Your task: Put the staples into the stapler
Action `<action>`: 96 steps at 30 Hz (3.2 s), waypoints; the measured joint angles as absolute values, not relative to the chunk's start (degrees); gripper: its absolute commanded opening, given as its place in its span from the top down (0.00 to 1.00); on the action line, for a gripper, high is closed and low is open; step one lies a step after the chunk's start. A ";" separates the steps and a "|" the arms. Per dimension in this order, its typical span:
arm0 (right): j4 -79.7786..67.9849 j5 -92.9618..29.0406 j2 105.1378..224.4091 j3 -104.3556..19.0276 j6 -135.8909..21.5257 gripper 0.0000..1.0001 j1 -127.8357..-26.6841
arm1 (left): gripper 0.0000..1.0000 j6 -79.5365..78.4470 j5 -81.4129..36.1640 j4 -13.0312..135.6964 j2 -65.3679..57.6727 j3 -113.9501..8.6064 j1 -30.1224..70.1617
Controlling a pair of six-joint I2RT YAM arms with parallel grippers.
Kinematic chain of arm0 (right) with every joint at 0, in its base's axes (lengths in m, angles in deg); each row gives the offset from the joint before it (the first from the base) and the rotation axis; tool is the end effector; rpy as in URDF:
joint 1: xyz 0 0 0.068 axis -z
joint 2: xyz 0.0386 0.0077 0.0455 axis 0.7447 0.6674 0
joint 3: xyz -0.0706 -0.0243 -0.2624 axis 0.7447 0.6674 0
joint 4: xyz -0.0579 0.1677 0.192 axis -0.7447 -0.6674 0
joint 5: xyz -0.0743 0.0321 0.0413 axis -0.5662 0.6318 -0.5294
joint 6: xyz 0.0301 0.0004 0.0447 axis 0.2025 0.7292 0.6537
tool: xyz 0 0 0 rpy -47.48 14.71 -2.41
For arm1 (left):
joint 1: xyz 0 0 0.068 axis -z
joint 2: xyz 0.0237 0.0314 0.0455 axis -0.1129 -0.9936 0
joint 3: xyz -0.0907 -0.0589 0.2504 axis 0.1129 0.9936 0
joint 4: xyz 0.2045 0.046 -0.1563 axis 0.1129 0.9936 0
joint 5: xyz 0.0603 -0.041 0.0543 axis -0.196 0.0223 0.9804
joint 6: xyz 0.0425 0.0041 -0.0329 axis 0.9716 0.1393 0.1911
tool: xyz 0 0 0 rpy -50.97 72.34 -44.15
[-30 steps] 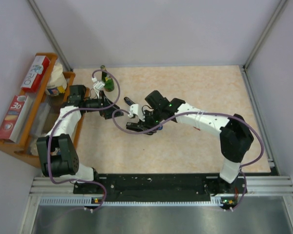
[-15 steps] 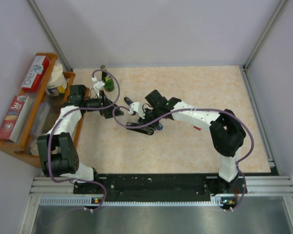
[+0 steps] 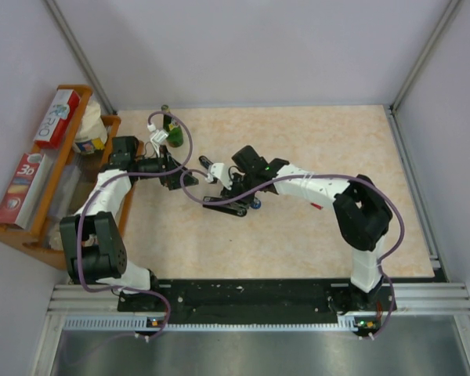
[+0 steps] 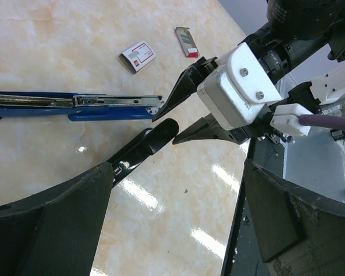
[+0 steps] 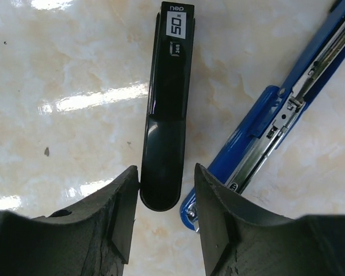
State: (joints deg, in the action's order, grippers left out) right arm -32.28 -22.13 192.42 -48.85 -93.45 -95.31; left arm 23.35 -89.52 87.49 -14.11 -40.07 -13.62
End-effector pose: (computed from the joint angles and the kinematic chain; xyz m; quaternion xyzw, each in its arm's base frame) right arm 0.2736 0.3109 0.2190 -0.6196 0.7081 0.1899 0.2805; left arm 0.3018 0.0031 0.2590 0.2412 0.7350 -0.5194 0.3631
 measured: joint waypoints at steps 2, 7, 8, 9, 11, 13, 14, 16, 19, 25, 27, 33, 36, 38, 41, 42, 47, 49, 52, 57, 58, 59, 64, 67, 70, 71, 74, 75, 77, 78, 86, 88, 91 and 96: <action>-32.39 -21.67 192.92 -48.81 -93.36 0.56 -95.31 | 0.01 23.33 -89.52 87.47 -14.11 -40.07 -13.62; -35.02 -20.23 194.93 -48.81 -92.77 0.58 -95.31 | 0.01 23.13 -89.52 87.42 -14.28 -40.47 -13.62; -35.63 -19.83 195.26 -48.81 -92.33 0.58 -95.33 | 0.01 23.09 -89.52 87.40 -14.35 -40.51 -13.62; -36.00 -19.53 195.46 -48.81 -91.90 0.58 -95.33 | 0.01 23.07 -89.54 87.38 -14.53 -40.55 -13.62; -36.61 -18.78 195.61 -48.81 -90.89 0.58 -95.38 | 0.01 22.96 -89.47 87.32 -15.20 -40.69 -13.62; -36.76 -18.08 195.61 -48.81 -89.97 0.58 -95.46 | 0.01 22.91 -89.26 87.14 -16.10 -40.73 -13.62; -36.85 -17.58 195.61 -48.81 -89.36 0.57 -95.53 | 0.01 22.89 -89.04 87.07 -16.60 -40.73 -13.62; -37.16 -16.62 195.61 -48.81 -88.38 0.56 -95.77 | 0.01 22.76 -88.78 86.97 -17.43 -40.73 -13.62; -37.64 -15.07 195.61 -48.81 -87.33 0.55 -96.54 | 0.01 22.06 -88.40 86.55 -17.85 -40.73 -13.59; -37.90 -13.38 195.61 -48.81 -86.70 0.54 -98.76 | 0.01 20.44 -87.77 84.30 -17.98 -40.86 -13.20; -37.92 -13.62 195.59 -48.81 -86.83 0.53 -98.92 | 0.01 19.61 -87.00 83.47 -18.46 -41.45 -12.85; -38.53 -15.42 192.70 -48.74 -87.66 0.51 -97.56 | 0.01 16.07 -83.51 80.12 -23.22 -45.12 -10.95; -38.14 -17.23 188.68 -47.98 -89.21 0.51 -95.68 | 0.01 13.62 -81.28 78.27 -25.98 -47.24 -9.90; -37.31 -18.41 186.30 -46.93 -89.97 0.51 -93.98 | 0.01 11.77 -79.42 76.74 -27.49 -48.31 -9.27; -35.89 -20.05 185.21 -45.03 -90.50 0.51 -91.51 | 0.01 9.52 -76.89 75.36 -29.87 -50.24 -8.61; -35.30 -20.68 185.23 -44.22 -90.59 0.51 -90.79 | 0.01 8.88 -75.90 74.92 -30.87 -51.16 -8.41; -33.40 -23.37 187.04 -42.05 -90.50 0.51 -88.25 | 0.01 5.19 -72.12 71.73 -35.16 -53.82 -8.13; -32.70 -24.16 188.25 -42.01 -90.35 0.51 -87.77 | 0.01 3.99 -70.92 70.38 -36.53 -54.15 -7.91; -31.58 -25.17 189.73 -42.01 -90.32 0.50 -87.70 | 0.01 3.31 -68.62 69.22 -37.82 -54.72 -7.52; -30.60 -26.30 191.48 -42.01 -90.32 0.50 -87.70 | 0.01 2.65 -65.30 67.73 -39.64 -57.01 -6.51; -30.49 -26.48 191.85 -42.01 -90.32 0.50 -87.70 | 0.01 2.46 -64.38 67.40 -39.94 -57.52 -6.27; -30.45 -26.54 192.16 -42.01 -90.32 0.50 -87.70 | 0.01 2.30 -63.73 67.05 -40.21 -57.91 -6.01; -30.34 -26.87 193.25 -42.01 -90.30 0.51 -87.70 | 0.01 1.89 -60.78 66.03 -42.28 -59.66 -4.90; -30.32 -26.91 193.38 -42.05 -90.06 0.54 -87.70 | 0.01 1.43 -59.71 65.31 -43.77 -59.79 -4.65; -30.16 -26.89 193.71 -42.16 -89.67 0.56 -87.70 | 0.01 0.84 -59.20 65.09 -44.73 -60.05 -4.65; -30.19 -26.89 193.84 -42.18 -89.60 0.56 -87.70 | 0.01 0.69 -58.87 65.09 -44.86 -60.12 -4.65; -30.25 -26.83 194.04 -42.18 -89.27 0.58 -87.70 | 0.01 0.64 -57.61 65.17 -44.97 -60.49 -4.63; -30.19 -26.80 194.04 -42.18 -89.23 0.58 -87.70 | 0.01 0.66 -57.19 65.31 -44.97 -60.68 -4.63; -30.19 -26.70 194.04 -42.25 -89.03 0.59 -87.70 | 0.01 0.66 -56.43 65.87 -45.02 -61.34 -4.55; -30.21 -26.67 194.04 -42.25 -88.88 0.60 -87.70 | 0.01 0.66 -56.10 66.31 -45.02 -61.71 -4.52; -30.21 -25.95 194.04 -42.56 -87.72 0.63 -87.70 | 0.01 1.25 -52.47 71.08 -46.72 -65.34 -3.41; -30.19 -25.80 194.04 -42.56 -87.46 0.63 -87.70 | 0.01 1.56 -51.16 72.50 -47.11 -65.82 -2.88; -30.19 -25.58 194.04 -42.56 -87.20 0.65 -87.70 | 0.01 2.24 -49.13 75.34 -47.62 -66.76 -1.92; -30.21 -25.12 194.32 -42.58 -86.85 0.69 -87.70 | 0.01 3.72 -46.90 78.31 -47.99 -67.70 -0.68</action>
